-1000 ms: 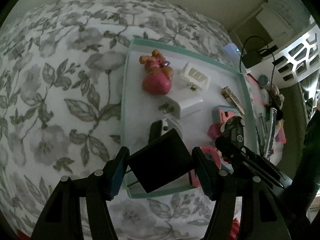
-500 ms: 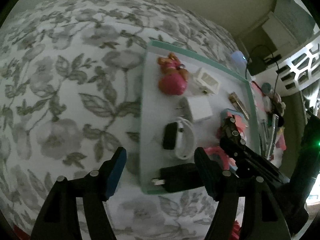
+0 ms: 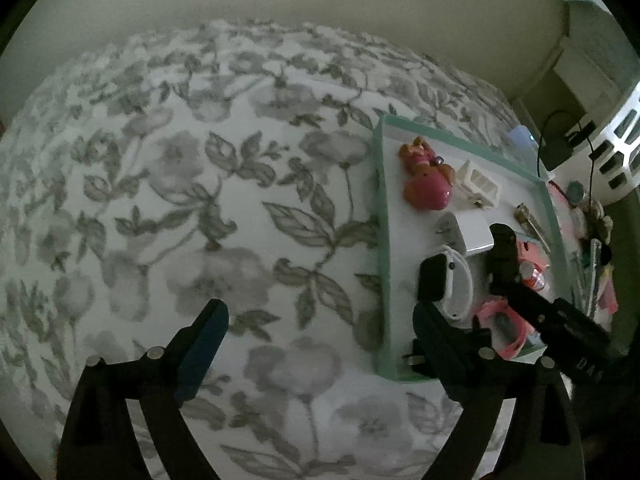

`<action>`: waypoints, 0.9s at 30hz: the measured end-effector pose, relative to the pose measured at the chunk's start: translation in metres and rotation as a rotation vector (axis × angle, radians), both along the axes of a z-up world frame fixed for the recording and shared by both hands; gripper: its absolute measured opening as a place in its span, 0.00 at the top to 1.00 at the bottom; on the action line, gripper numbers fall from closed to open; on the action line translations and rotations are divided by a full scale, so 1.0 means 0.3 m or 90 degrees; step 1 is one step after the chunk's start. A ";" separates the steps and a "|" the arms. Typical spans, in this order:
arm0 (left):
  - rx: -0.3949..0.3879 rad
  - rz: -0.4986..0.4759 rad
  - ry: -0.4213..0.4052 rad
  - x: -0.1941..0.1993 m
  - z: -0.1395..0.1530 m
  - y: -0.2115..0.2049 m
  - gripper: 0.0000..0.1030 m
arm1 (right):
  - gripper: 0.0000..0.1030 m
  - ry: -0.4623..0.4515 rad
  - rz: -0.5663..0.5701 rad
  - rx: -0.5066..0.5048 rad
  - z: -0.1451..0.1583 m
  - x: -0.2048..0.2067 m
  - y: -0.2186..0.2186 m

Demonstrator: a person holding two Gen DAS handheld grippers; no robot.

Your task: Organize rigid objects

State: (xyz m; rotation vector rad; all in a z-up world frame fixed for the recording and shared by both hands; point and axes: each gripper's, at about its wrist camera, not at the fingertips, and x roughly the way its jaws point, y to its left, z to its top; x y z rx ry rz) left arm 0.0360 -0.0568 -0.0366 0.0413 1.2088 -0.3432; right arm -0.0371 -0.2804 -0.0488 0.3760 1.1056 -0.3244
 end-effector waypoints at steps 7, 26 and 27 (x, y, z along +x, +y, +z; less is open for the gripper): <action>0.022 -0.017 -0.057 -0.020 0.048 -0.009 0.09 | 0.00 -0.012 -0.003 0.002 0.018 -0.018 0.002; 0.053 0.017 -0.102 -0.047 0.110 0.033 0.09 | 0.00 -0.076 0.039 -0.034 0.128 -0.054 0.082; 0.052 0.019 -0.103 -0.046 0.112 0.035 0.09 | 0.00 -0.078 0.038 -0.034 0.132 -0.055 0.083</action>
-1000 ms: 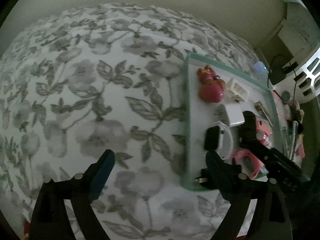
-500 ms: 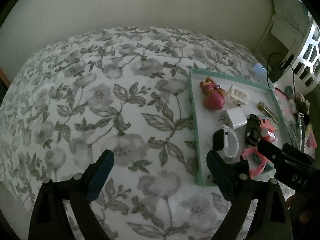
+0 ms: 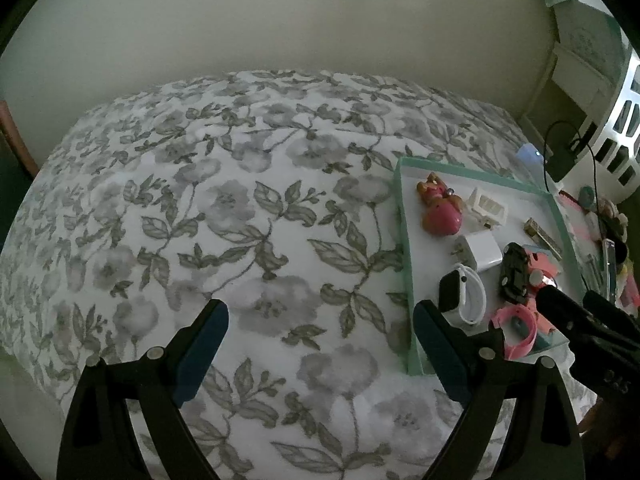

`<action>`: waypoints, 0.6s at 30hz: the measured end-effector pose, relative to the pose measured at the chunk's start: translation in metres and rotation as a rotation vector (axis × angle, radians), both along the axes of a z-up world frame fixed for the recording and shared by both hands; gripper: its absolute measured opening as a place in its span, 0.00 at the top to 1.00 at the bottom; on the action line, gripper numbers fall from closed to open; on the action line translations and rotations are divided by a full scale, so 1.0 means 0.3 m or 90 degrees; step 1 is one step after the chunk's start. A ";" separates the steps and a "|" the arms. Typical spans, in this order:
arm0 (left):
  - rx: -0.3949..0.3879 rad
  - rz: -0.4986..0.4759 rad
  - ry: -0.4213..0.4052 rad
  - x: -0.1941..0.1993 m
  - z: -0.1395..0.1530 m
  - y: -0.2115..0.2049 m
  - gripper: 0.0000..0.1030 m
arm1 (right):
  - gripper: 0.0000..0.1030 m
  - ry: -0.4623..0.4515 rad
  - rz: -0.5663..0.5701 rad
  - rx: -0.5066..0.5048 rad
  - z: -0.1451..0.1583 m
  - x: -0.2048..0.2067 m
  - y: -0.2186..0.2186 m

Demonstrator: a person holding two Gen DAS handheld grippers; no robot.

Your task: Organize rigid objects

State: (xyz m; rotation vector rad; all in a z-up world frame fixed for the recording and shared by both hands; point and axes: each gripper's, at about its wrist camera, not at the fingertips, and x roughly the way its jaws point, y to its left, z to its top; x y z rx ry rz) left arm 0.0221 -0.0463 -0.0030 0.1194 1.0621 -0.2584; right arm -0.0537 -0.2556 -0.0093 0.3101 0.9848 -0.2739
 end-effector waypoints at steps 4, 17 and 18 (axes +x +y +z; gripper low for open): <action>-0.009 0.007 -0.011 0.000 0.012 0.007 0.09 | 0.00 -0.004 0.000 0.001 0.006 -0.002 -0.001; -0.012 0.010 -0.026 -0.001 0.024 0.005 0.09 | 0.00 -0.011 -0.001 0.001 0.012 -0.003 -0.001; -0.012 0.011 -0.027 -0.001 0.024 0.006 0.09 | 0.00 -0.011 -0.001 0.001 0.013 -0.003 -0.001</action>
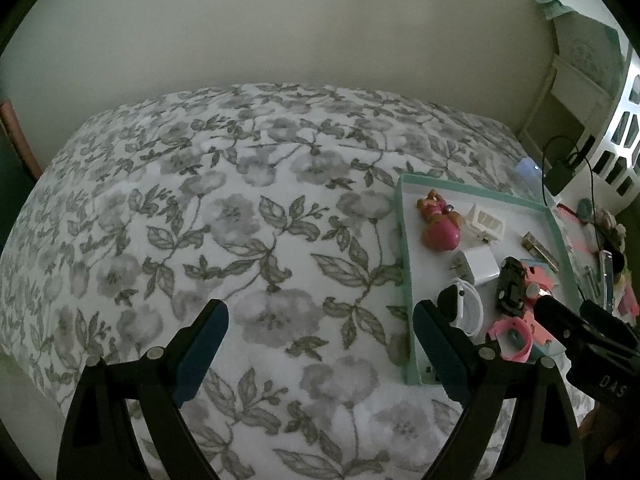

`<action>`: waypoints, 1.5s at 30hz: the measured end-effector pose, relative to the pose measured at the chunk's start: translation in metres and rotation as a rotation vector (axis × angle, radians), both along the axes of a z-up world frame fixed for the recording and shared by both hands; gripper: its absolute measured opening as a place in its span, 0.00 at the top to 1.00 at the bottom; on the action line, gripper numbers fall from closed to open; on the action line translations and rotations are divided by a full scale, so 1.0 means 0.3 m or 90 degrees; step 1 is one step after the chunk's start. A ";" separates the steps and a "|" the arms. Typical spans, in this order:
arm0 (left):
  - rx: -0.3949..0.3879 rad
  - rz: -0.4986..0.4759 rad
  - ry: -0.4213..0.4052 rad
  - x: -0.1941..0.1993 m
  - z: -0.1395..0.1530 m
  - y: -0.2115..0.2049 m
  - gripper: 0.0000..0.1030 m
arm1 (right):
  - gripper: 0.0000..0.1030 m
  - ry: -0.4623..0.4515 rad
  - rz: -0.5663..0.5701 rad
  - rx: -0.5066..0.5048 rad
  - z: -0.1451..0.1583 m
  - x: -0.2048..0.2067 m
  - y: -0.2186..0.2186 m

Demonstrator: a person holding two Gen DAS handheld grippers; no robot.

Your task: Organize rigid objects

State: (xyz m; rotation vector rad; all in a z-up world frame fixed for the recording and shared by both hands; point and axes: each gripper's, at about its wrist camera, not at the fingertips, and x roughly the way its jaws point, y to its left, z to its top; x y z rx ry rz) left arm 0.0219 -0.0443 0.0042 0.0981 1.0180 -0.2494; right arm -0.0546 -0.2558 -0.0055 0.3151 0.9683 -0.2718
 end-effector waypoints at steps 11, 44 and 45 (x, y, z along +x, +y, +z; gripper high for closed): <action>0.001 0.006 0.005 0.009 -0.010 0.007 0.09 | 0.00 0.007 -0.001 0.001 -0.008 0.005 0.000; 0.041 0.018 0.016 0.012 -0.041 -0.001 0.09 | 0.00 0.032 0.009 0.000 -0.035 0.019 -0.001; 0.039 0.016 0.017 0.011 -0.041 -0.001 0.09 | 0.00 0.033 0.009 -0.001 -0.035 0.019 -0.001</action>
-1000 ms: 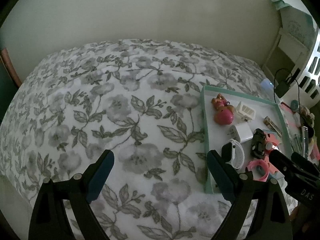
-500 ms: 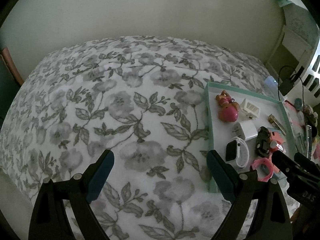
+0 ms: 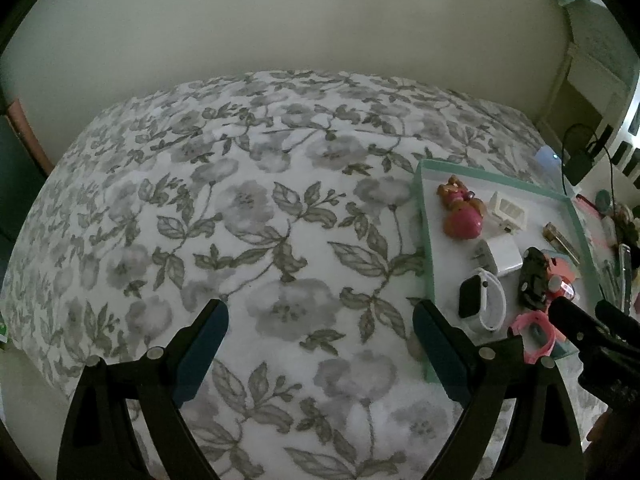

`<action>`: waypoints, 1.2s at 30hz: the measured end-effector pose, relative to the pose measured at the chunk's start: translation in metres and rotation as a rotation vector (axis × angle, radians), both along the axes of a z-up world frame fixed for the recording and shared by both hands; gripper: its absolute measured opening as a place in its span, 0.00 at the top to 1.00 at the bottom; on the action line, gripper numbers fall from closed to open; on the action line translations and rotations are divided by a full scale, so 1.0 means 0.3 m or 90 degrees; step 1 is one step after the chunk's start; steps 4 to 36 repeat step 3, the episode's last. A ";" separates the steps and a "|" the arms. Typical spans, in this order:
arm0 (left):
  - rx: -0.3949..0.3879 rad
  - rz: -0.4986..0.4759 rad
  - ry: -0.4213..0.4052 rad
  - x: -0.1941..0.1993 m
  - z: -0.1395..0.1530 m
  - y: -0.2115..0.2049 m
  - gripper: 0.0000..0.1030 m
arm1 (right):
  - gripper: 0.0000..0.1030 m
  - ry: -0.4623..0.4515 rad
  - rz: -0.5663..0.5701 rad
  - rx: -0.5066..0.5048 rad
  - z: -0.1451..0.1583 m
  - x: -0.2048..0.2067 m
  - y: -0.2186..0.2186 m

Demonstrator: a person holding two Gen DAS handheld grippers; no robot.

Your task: Organize rigid objects

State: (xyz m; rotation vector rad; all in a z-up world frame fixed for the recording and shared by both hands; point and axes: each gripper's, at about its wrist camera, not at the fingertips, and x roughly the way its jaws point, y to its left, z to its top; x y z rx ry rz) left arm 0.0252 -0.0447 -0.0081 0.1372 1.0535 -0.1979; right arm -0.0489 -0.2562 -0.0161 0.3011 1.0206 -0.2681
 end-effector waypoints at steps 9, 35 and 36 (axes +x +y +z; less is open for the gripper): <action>0.004 -0.002 0.000 0.000 0.000 -0.003 0.09 | 0.00 0.001 0.002 0.000 -0.001 0.000 -0.006; 0.004 -0.002 0.000 0.000 0.000 -0.003 0.09 | 0.00 0.001 0.002 0.000 -0.001 0.000 -0.006; 0.004 -0.002 0.000 0.000 0.000 -0.003 0.09 | 0.00 0.001 0.002 0.000 -0.001 0.000 -0.006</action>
